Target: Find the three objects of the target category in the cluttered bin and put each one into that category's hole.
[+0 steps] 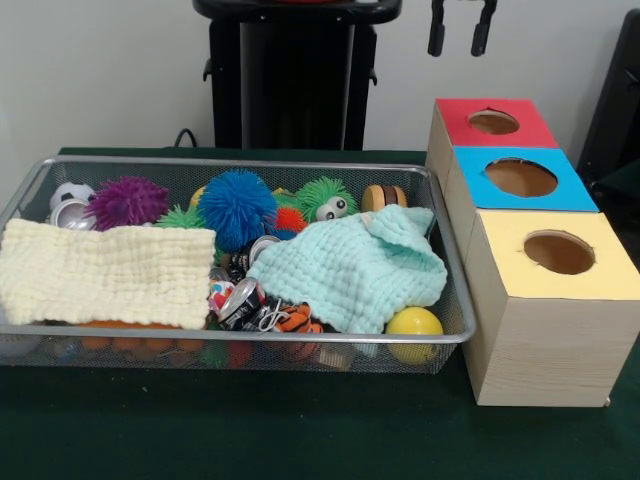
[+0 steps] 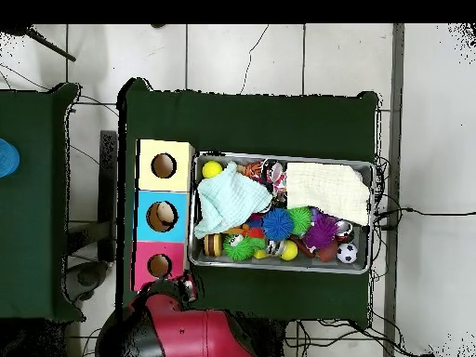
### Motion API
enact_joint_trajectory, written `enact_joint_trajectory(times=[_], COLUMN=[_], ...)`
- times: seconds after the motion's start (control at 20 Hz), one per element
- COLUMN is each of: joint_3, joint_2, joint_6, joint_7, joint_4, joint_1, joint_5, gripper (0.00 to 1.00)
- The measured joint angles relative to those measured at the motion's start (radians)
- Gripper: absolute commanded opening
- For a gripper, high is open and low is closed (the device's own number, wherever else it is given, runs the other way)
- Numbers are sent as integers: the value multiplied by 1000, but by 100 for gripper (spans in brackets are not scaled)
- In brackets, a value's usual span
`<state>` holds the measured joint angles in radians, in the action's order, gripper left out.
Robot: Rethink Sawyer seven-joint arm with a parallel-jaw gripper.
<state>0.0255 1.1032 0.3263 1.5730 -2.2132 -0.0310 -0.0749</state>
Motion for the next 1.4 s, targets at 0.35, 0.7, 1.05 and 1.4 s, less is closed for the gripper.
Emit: enact_joint_trajectory(times=[0.35,0.7,1.05,1.4], joint_3=[4,7,7,-4], joint_2=[0,1,5,6], joint_6=[0,0,0,0], joint_7=[0,0,0,0], joint_4=[0,0,0,-1], joint_1=[-14,-12,57,161], joint_5=[0,0,0,0], gripper=[100,100,100,100])
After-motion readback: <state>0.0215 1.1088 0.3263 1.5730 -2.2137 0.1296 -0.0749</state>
